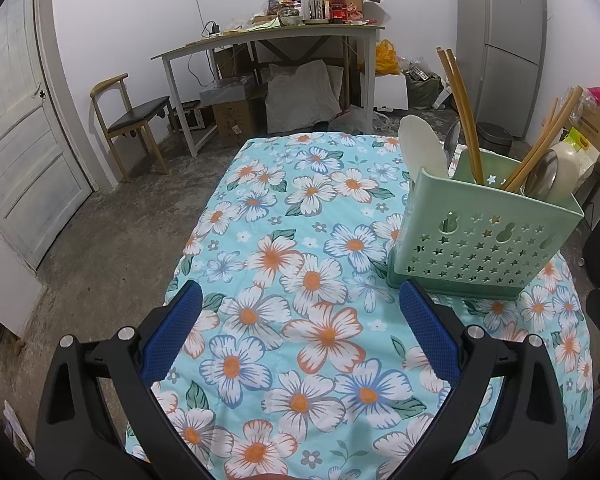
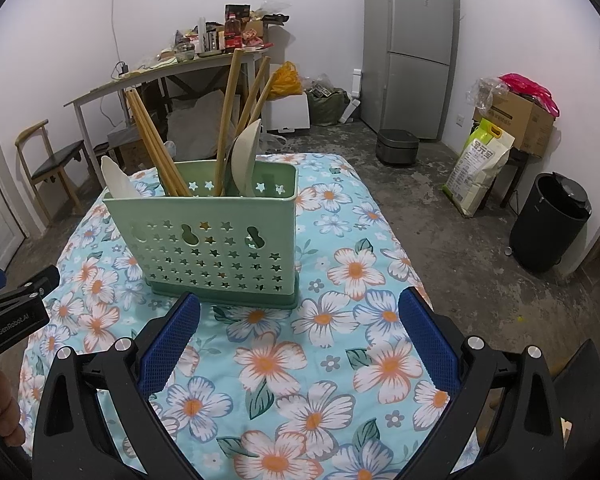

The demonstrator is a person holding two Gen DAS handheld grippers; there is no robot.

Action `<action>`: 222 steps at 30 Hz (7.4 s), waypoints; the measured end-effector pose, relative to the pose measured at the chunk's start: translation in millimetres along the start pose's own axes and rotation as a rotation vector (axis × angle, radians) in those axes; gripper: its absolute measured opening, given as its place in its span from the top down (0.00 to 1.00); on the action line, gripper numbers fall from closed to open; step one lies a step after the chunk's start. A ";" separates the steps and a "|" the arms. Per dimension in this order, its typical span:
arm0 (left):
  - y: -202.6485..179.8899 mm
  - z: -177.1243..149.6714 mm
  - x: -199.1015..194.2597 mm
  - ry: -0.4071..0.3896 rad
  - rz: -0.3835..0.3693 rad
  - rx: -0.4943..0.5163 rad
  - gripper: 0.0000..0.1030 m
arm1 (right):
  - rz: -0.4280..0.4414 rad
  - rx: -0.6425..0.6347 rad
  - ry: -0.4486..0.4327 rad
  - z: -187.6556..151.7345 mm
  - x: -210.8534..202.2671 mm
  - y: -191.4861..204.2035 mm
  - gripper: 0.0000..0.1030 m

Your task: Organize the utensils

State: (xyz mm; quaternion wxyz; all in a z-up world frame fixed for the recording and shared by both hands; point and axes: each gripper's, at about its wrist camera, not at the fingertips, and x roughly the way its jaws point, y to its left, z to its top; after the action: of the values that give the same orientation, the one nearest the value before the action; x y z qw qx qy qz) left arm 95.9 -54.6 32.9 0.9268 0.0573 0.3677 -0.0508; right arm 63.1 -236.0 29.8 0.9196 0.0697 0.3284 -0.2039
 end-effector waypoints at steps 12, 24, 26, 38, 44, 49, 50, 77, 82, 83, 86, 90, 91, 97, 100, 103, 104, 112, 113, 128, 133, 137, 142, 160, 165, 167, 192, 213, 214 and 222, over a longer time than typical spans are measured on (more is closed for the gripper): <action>2.1 0.8 1.9 0.002 -0.002 0.001 0.08 | 0.000 0.001 0.001 0.0 -0.3 0.2 0.06; 1.7 0.9 1.5 0.003 -0.002 0.001 0.08 | 0.000 0.001 0.001 0.2 -0.3 0.1 0.06; 1.2 0.3 1.3 0.002 -0.003 0.001 0.08 | 0.000 0.001 0.001 0.3 -0.3 0.0 0.06; 1.3 0.8 1.2 0.003 -0.002 0.001 0.08 | 0.000 0.002 0.002 0.1 -0.4 0.0 0.06; 1.1 1.3 1.1 0.003 -0.002 0.003 0.08 | 0.001 0.002 0.002 0.1 -0.4 -0.3 0.06; 1.7 1.5 1.1 0.005 -0.003 0.002 0.08 | 0.003 0.002 0.003 0.0 -0.4 -0.1 0.06; 1.9 0.6 1.3 0.006 -0.003 0.001 0.08 | 0.003 0.003 0.004 -0.2 -0.8 0.8 0.06; 0.2 -3.6 0.7 0.004 -0.018 0.006 0.08 | 0.012 0.005 0.006 -3.2 -2.5 4.3 0.06; 1.3 -0.7 -0.4 0.003 -0.025 0.014 0.08 | 0.012 0.003 0.006 -1.1 -2.1 2.2 0.06; 2.4 0.5 -1.0 0.004 -0.026 0.013 0.08 | 0.013 0.004 0.006 -1.6 -2.8 3.7 0.06; 2.1 -0.2 -2.7 0.004 -0.032 0.014 0.08 | 0.013 0.003 0.006 -1.2 -2.1 2.3 0.06; 2.8 1.1 -2.3 0.008 -0.035 0.016 0.08 | 0.012 0.004 0.006 -1.2 -1.9 2.1 0.06; 3.3 1.9 -1.4 0.007 -0.035 0.015 0.08 | 0.013 0.004 0.007 -1.2 -1.8 2.0 0.06; 4.3 3.0 -0.9 0.007 -0.037 0.017 0.08 | 0.013 0.005 0.007 -1.3 -1.6 1.8 0.06; 4.4 3.0 -0.7 0.009 -0.037 0.016 0.08 | 0.012 0.005 0.008 -1.7 -2.1 3.2 0.06; 4.3 3.6 -1.4 0.010 -0.037 0.018 0.08 | 0.013 0.006 0.008 -1.3 -1.4 1.7 0.06; 3.5 3.1 -2.3 0.010 -0.038 0.018 0.08 | 0.013 0.005 0.007 -1.5 -1.6 2.2 0.06; 4.0 2.1 -1.4 0.012 -0.037 0.017 0.08 | 0.015 0.008 0.011 0.2 -0.5 0.9 0.06; 5.2 2.7 0.1 0.012 -0.037 0.017 0.08 | 0.015 0.009 0.011 0.2 -0.7 1.3 0.06; 4.7 -0.9 -1.0 0.019 -0.044 0.024 0.08 | 0.015 0.011 0.013 -0.1 -0.2 1.3 0.06; 4.0 0.4 -0.4 0.019 -0.045 0.025 0.08 | 0.015 0.011 0.013 -0.2 -0.3 1.6 0.06; 4.5 -0.7 0.3 0.021 -0.046 0.027 0.08 | 0.016 0.012 0.013 0.2 0.2 0.0 0.06; 3.7 -0.8 0.6 0.024 -0.048 0.028 0.08 | 0.018 0.015 0.014 -0.8 0.0 1.2 0.06; 3.7 -1.7 2.3 0.029 -0.050 0.028 0.08 | 0.021 0.021 0.019 -2.0 0.3 1.3 0.06; 2.8 -2.0 2.0 0.029 -0.052 0.031 0.08 | 0.022 0.022 0.020 -2.2 0.8 1.2 0.06; 3.0 -1.7 2.1 0.029 -0.052 0.032 0.08 | 0.023 0.023 0.021 -2.2 0.8 1.2 0.06; 2.6 -2.0 4.5 0.037 -0.054 0.032 0.08 | 0.025 0.026 0.024 -3.0 2.0 -1.4 0.06; 2.5 -4.0 6.1 0.044 -0.057 0.034 0.08 | 0.028 0.028 0.027 -0.1 6.0 -5.7 0.06; 2.3 -4.5 7.5 0.046 -0.057 0.034 0.08 | 0.031 0.030 0.029 -0.1 5.9 -5.8 0.06; 2.3 -4.2 8.2 0.054 -0.060 0.033 0.08 | 0.036 0.035 0.034 -3.0 8.1 -6.8 0.06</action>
State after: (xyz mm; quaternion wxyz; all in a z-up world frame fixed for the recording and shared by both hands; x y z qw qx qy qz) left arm 99.3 -52.2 24.5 0.9136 0.0629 0.3931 -0.0832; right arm 64.2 -244.0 22.4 0.9161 0.0953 0.3388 -0.1920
